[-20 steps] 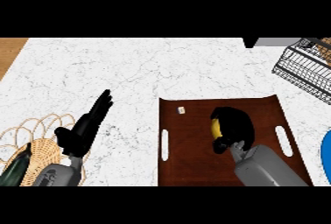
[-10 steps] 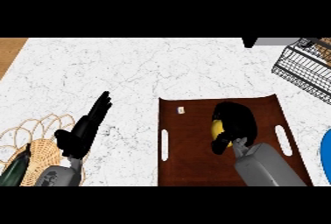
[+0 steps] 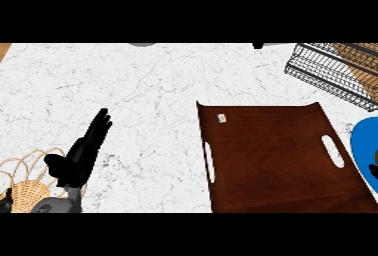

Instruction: Pick the lemon from the tray and place it in the tiered basket

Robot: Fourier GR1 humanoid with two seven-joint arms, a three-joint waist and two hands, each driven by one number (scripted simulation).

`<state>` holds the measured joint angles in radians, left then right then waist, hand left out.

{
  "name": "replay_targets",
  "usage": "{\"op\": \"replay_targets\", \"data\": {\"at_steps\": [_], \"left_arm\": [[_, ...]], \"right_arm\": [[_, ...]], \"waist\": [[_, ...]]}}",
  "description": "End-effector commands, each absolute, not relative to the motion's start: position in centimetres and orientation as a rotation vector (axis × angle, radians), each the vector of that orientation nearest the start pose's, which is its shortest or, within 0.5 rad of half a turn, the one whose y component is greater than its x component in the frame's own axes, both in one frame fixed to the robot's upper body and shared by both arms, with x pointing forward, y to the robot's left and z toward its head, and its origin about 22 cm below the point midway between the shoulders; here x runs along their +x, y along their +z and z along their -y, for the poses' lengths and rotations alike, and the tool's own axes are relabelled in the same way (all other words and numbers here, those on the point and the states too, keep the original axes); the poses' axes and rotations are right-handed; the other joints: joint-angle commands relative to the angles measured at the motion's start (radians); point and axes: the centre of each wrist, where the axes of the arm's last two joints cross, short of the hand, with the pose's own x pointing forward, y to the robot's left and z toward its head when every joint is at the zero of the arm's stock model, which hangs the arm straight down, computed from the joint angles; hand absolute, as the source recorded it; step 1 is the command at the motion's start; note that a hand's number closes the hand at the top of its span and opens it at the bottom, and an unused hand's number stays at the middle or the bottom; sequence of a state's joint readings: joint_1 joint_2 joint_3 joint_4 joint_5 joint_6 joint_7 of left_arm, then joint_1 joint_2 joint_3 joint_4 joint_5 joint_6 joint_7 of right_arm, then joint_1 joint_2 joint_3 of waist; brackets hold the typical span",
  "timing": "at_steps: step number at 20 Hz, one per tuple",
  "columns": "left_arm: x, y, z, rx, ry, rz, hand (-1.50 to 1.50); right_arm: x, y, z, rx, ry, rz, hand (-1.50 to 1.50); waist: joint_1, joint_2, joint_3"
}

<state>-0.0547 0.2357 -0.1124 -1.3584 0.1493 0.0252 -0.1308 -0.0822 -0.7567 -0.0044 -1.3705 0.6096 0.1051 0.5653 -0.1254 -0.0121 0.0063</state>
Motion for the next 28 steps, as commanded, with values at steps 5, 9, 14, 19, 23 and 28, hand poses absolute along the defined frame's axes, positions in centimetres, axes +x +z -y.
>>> {"op": "replay_targets", "data": {"at_steps": [5,9,14,19,23,28], "left_arm": [[24.9,-2.9,-25.6,-0.017,-0.145,1.519,0.00],[25.2,-3.1,-25.7,-0.047,-0.180,1.521,0.00],[26.3,-1.2,-23.9,-0.064,-0.223,1.539,0.00],[26.5,-2.1,-22.2,-0.086,-0.234,1.535,0.00],[25.7,-2.7,-22.3,-0.109,-0.265,1.530,0.00],[26.8,-2.3,-22.3,-0.115,-0.263,1.532,0.00]], "right_arm": [[21.1,15.5,53.0,-1.138,0.265,1.050,1.50],[18.1,20.6,56.5,-1.195,0.237,1.232,1.50],[16.0,24.5,59.7,-1.188,0.219,1.282,1.50],[19.2,30.9,58.5,-1.178,0.167,1.279,1.50],[21.8,32.5,57.7,-1.154,0.131,1.255,1.50],[25.7,34.0,55.3,-1.082,0.130,1.252,1.50]], "waist": [[0.029,-0.004,-0.001],[0.071,0.005,-0.005],[0.119,0.011,-0.006],[0.146,0.016,-0.006],[0.166,0.020,-0.006],[0.171,0.021,-0.007]]}}
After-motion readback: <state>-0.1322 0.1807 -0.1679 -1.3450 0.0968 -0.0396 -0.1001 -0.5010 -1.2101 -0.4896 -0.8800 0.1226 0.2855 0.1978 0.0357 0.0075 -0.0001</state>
